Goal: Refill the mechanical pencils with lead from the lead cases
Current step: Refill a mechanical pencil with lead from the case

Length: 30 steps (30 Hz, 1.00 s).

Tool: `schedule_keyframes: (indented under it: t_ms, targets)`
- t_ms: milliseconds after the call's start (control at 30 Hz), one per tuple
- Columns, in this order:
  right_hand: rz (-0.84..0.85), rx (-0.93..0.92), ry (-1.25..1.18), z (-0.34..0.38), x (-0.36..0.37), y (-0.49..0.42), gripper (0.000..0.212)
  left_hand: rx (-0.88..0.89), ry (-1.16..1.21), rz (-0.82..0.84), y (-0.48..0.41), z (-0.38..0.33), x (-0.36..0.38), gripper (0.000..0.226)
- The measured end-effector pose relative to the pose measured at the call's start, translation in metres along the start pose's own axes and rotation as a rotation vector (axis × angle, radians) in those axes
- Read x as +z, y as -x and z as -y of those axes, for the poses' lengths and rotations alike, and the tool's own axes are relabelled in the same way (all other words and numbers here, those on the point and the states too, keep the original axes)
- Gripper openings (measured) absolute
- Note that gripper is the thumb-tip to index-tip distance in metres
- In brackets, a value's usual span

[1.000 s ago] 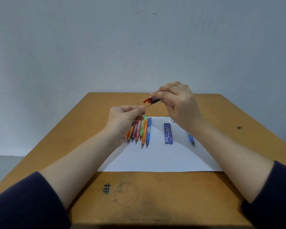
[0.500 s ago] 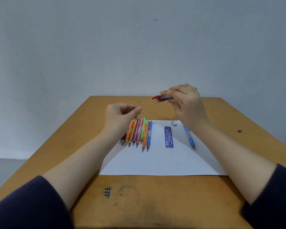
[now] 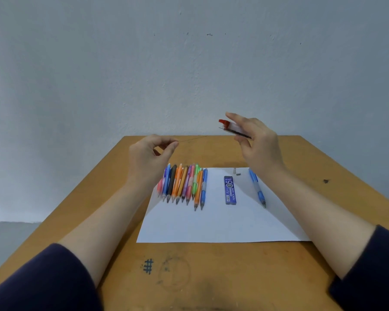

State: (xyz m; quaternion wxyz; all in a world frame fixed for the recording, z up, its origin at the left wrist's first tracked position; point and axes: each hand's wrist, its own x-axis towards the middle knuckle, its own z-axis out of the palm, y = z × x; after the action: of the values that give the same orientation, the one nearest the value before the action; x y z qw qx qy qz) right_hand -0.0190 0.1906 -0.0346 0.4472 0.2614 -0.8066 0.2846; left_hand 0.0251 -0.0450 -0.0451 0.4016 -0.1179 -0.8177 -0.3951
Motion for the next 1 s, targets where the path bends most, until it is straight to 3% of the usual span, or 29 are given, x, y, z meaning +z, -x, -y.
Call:
schedule_keyframes:
  t_ms: [300,367,467,533,833,1000]
  targets:
    - [0.048,0.077,-0.181,0.013,0.002,0.002,0.064,0.091,-0.065,0.033,0.0,0.007,0.003,0.013]
    - [0.082,0.252,-0.272,0.018,0.001,0.0,0.066,0.095,-0.062,0.033,0.0,0.007,0.003,0.013]
    - [0.076,0.595,-0.63,0.025,-0.001,-0.004,0.07,0.102,-0.066,0.035,0.001,0.006,0.004,0.013]
    - [0.074,0.675,-0.723,0.025,-0.002,-0.004,0.075,0.112,-0.071,0.042,0.001,0.006,0.004,0.012]
    - [0.101,0.706,-0.69,0.023,0.0,-0.003,0.069,0.12,-0.068,0.067,0.002,0.007,0.004,0.012]
    - [0.097,0.718,-0.678,0.024,0.0,-0.003,0.052,0.116,-0.063,0.074,0.002,0.008,0.005,0.013]
